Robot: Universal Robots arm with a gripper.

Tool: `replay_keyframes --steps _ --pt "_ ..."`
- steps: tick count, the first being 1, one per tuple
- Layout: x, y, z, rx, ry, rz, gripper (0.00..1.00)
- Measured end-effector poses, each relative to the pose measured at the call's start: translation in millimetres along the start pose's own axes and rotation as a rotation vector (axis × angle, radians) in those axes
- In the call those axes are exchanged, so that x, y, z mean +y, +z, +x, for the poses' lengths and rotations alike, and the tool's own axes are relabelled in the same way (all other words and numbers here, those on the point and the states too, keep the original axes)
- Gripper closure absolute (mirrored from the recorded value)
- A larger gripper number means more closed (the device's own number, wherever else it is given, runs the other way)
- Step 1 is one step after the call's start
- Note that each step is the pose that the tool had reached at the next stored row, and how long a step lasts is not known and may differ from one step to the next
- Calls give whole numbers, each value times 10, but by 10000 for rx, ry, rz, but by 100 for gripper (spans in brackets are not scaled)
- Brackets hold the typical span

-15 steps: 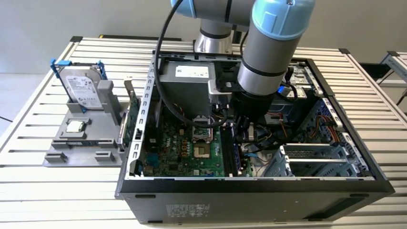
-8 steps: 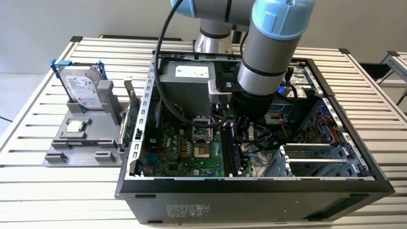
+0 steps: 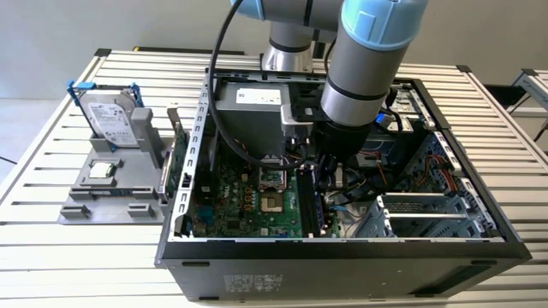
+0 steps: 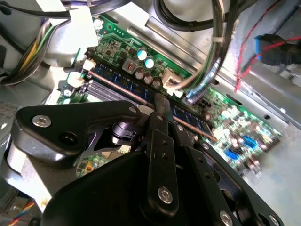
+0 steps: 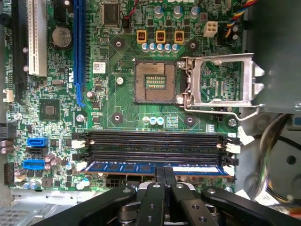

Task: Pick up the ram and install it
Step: 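Press down the ram until it locks into place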

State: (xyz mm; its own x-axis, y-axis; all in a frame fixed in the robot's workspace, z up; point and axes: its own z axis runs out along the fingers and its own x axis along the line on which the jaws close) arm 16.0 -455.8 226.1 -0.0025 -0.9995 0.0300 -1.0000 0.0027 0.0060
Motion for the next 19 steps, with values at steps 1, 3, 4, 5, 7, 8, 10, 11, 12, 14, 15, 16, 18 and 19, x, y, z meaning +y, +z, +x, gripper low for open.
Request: replay_keyframes --steps 1,3,4,5,7,8,10,11,12,14,15,16,18,19 --pt "0 -2 2 6 0 -2 100" --pt "0 -2 2 5 -1 -2 100" --pt "0 -3 2 7 -1 -2 100" --pt "0 -3 2 6 -1 -2 100" --pt "0 -3 2 7 -2 -2 100" --pt "0 -3 2 7 -1 -2 100" --pt "0 -3 2 7 -1 -2 100" --pt "0 -3 2 7 -1 -2 100" --pt "0 -3 2 7 -1 -2 100" --pt "0 -3 2 7 -1 -2 100" --pt "0 -3 2 7 -1 -2 100" --pt "0 -3 2 7 -1 -2 100" --pt "0 -3 2 7 -1 -2 100" --pt "0 -3 2 7 -1 -2 100"
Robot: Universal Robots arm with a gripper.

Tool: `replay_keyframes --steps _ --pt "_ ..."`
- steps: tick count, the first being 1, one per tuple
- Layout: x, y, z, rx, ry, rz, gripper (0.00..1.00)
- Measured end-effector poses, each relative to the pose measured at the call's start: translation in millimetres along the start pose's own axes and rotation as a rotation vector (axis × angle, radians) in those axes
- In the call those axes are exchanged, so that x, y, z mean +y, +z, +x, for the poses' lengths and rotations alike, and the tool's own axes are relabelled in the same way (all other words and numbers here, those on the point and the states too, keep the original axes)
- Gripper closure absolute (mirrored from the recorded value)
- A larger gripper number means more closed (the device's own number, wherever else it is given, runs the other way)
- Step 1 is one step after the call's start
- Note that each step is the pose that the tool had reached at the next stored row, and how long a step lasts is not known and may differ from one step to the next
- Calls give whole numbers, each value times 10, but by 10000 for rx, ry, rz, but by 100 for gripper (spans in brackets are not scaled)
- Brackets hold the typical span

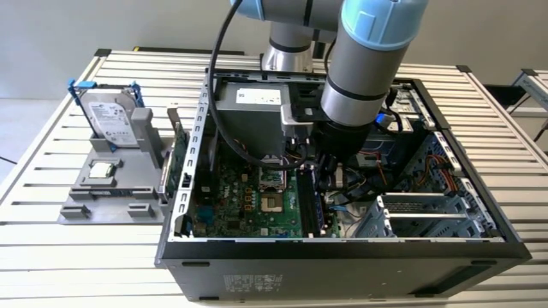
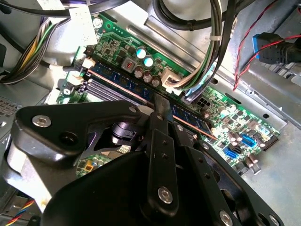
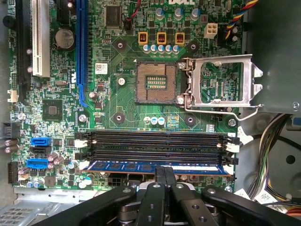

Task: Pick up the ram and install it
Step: 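Press down the ram until it locks into place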

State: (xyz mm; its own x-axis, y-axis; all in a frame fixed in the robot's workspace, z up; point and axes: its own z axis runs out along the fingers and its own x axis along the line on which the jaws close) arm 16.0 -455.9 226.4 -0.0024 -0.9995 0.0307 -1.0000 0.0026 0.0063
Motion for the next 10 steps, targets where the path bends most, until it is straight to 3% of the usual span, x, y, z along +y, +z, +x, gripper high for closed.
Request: replay_keyframes --steps 10 --pt "0 0 0 0 0 0 100"
